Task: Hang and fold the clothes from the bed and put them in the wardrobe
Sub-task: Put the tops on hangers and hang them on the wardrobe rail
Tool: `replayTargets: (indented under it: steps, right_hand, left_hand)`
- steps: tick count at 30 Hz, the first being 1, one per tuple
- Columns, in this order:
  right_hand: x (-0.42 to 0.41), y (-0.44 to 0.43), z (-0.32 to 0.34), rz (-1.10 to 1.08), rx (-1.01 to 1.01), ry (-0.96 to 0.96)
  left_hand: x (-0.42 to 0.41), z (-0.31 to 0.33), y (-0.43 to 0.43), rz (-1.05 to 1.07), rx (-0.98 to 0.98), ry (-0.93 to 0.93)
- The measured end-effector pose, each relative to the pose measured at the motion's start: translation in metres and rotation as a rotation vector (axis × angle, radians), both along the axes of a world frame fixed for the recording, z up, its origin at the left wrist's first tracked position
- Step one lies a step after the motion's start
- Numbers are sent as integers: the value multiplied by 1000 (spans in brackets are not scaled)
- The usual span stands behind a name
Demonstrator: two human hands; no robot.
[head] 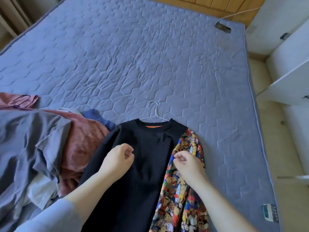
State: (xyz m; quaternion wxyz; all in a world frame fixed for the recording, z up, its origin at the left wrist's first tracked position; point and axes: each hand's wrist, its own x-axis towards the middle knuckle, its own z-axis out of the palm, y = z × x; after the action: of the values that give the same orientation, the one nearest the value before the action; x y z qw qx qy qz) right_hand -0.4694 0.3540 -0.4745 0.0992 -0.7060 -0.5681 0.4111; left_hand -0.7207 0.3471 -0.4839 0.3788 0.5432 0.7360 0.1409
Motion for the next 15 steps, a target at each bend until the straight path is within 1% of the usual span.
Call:
replayTargets:
  steps: [9, 13, 15]
  right_hand:
    - [1, 61, -77, 51, 29, -74]
    - [2, 80, -105, 72, 76, -117]
    - [3, 90, -118, 66, 104, -133]
  left_hand:
    - [-11, -71, 71, -38, 52, 162]
    - [-19, -94, 97, -35, 169, 157]
    - [-22, -104, 110, -47, 186, 176]
